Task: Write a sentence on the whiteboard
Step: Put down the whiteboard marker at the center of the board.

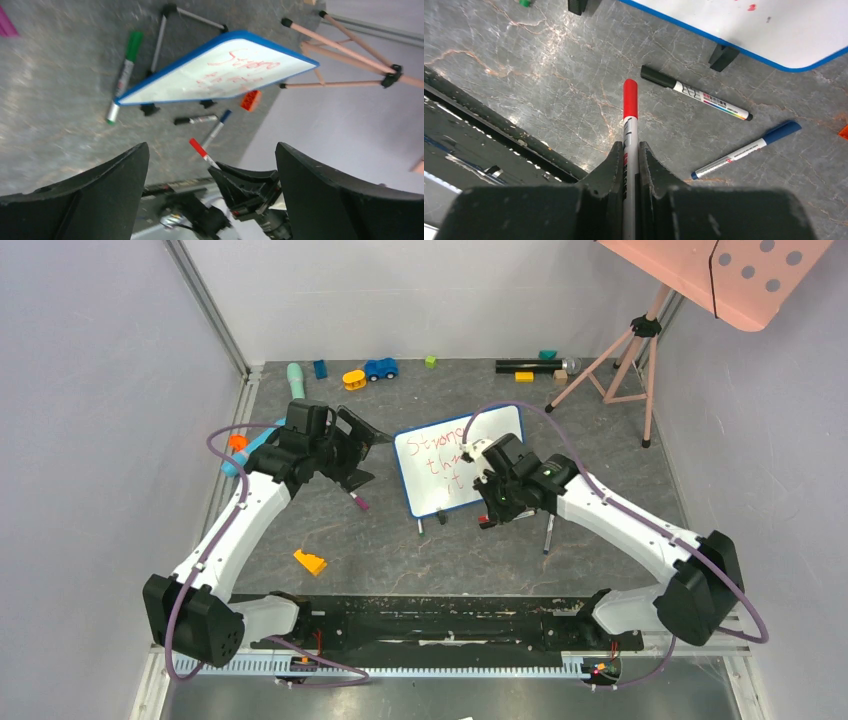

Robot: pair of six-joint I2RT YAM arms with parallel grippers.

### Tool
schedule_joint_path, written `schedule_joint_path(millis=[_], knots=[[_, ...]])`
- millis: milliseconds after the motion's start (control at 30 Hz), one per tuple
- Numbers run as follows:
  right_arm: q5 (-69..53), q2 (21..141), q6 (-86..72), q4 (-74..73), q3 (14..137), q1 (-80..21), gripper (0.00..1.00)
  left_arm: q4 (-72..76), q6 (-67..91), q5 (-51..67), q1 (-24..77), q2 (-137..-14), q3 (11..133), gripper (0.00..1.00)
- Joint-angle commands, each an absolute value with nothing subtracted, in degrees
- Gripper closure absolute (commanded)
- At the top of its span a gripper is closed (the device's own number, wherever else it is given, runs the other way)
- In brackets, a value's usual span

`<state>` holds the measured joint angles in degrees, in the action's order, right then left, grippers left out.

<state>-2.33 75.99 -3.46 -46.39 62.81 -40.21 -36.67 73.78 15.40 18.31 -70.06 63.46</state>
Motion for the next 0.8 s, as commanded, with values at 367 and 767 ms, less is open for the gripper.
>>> schedule_joint_path(millis=[367,767], knots=[[7.34,84.71,-2.66,-31.06,51.26,-47.28,1.0,-40.48,48.06,-1.59,16.3,-65.39,62.86,0.0],[-5.9,71.69,4.21,-21.77,44.29,-44.62,1.0,-26.06,39.5,-5.08,16.3,-61.63,51.86,0.0]])
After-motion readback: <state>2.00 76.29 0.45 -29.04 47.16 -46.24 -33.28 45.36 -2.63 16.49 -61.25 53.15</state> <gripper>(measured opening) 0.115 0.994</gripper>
